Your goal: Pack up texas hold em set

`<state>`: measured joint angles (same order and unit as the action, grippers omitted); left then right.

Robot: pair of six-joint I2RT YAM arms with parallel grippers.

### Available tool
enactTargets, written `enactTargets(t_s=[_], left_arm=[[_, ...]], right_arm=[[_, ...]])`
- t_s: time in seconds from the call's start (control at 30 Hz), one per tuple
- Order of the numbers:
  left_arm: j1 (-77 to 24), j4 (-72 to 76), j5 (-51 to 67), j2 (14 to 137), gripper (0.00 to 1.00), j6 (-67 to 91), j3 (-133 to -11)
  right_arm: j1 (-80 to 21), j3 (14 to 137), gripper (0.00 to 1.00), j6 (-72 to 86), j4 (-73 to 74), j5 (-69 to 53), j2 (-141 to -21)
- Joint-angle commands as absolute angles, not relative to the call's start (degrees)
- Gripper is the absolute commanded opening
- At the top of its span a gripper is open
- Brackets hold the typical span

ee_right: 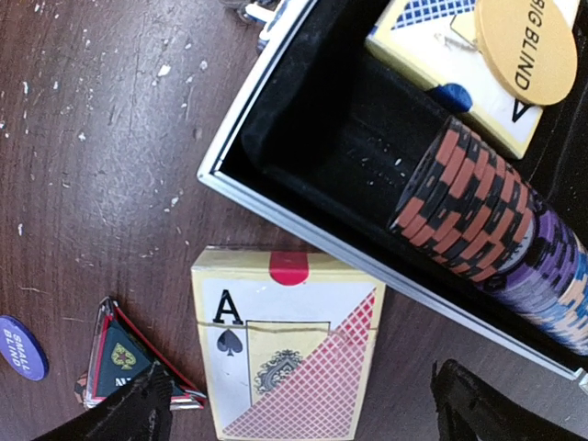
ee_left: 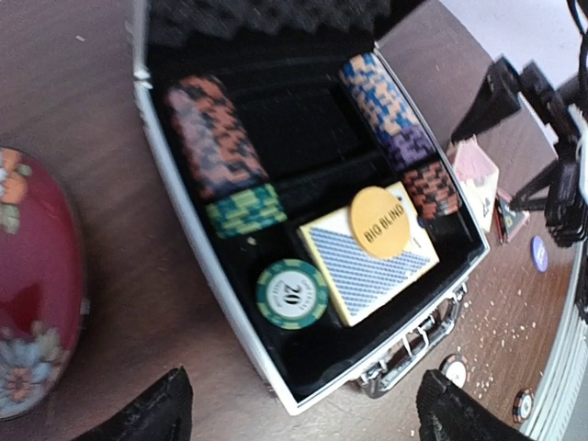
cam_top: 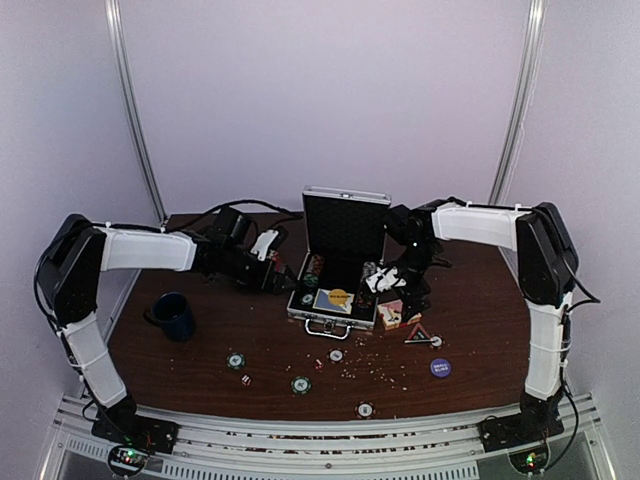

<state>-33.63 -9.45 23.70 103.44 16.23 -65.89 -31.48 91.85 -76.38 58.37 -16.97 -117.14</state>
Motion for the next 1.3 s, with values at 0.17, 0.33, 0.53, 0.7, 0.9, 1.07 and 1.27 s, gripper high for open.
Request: enactTargets(t_s=[0.17,0.33,0.53,0.7,0.9,1.07,1.27], left_arm=[[-30.8,-7.1,20.7,99.4,0.87,14.0,-62.6],[-30.7,-6.0,20.9,99.7,0.87,14.0,-61.3],[-30.5,-5.4,20.9,99.4,0.86,13.7,-60.6],[-30.4,-5.4,21.0,99.7,0.86,13.5,-60.6],[-30.4,-5.4,20.9,99.5,0.86,13.4,-60.5],[-30.4,-5.4,20.6,99.1,0.86,13.4,-60.2],[-30.4,-5.6,20.2,98.7,0.86,13.3,-60.3]], right_arm=[[-31.9,89.7,0.99,-72.9,56.4,-13.9,-118.0],[-31.9,89.6,0.93,-72.0,56.3,-13.4,-119.1],[-31.9,89.6,0.87,-71.8,57.7,-12.5,-119.7],[-32.0,89.2,0.89,-71.5,58.2,-11.9,-119.2],[-32.3,87.4,0.82,-69.3,55.7,-8.7,-119.1],[-32.6,85.4,0.75,-68.2,53.2,-8.3,-117.4],[-32.9,86.4,0.60,-66.6,56.1,-9.2,-115.6]])
